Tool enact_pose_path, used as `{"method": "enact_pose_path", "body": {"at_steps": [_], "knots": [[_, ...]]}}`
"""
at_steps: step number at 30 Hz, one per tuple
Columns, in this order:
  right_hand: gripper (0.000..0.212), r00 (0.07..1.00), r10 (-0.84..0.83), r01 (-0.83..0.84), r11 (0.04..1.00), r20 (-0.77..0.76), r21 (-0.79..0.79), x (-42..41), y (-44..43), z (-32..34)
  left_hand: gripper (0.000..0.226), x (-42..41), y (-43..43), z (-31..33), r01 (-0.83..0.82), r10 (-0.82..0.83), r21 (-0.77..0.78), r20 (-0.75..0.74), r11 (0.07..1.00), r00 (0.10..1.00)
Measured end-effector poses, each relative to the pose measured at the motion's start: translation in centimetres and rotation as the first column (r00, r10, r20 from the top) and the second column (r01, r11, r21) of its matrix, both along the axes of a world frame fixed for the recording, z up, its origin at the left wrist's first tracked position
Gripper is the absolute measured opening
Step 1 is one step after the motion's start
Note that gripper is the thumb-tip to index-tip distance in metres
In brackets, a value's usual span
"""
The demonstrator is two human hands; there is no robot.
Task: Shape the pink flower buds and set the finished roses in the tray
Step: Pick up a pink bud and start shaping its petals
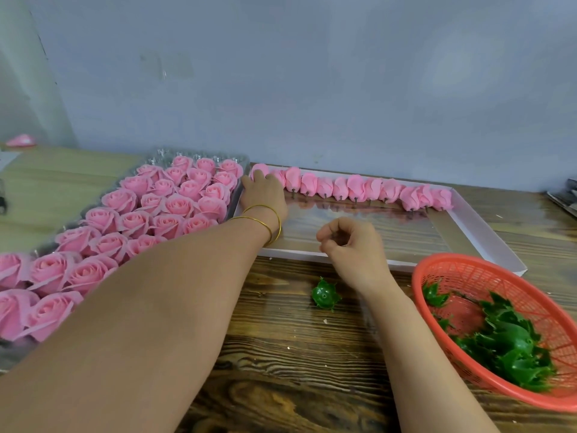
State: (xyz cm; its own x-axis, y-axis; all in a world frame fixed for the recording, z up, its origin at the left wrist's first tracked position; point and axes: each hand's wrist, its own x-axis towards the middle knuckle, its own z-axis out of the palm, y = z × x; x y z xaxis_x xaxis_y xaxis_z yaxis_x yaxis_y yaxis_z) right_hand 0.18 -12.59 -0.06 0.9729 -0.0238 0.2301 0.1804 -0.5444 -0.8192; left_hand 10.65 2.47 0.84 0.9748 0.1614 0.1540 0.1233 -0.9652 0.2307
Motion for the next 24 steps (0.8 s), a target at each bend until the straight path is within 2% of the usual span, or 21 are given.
{"method": "enact_pose_path", "body": {"at_steps": [4,14,16,19,24], "knots": [[0.024,1.000,0.003,-0.003,1.000,0.002,-0.009,0.0,0.0,0.0,0.038,0.2,-0.1,-0.5,0.021,-0.021,0.072,0.002,0.997,1.000],[0.026,1.000,0.009,-0.009,1.000,-0.013,-0.009,-0.1,0.0,0.1,0.028,0.1,0.3,-0.7,0.038,-0.041,0.041,0.080,0.998,0.996],[0.026,1.000,0.005,-0.005,1.000,-0.014,-0.010,-0.1,0.0,0.1,0.024,0.0,0.1,-0.7,0.030,-0.026,-0.024,0.124,0.999,0.992],[0.026,1.000,0.001,-0.001,1.000,-0.014,-0.011,-0.1,0.0,0.1,0.013,-0.6,-0.9,0.1,0.052,0.001,-0.212,0.241,0.976,0.970],[0.028,1.000,0.003,-0.003,1.000,-0.005,0.007,-0.1,0.0,0.1,0.017,-2.3,-3.6,2.6,0.167,0.061,-0.535,0.383,0.828,0.922]]}}
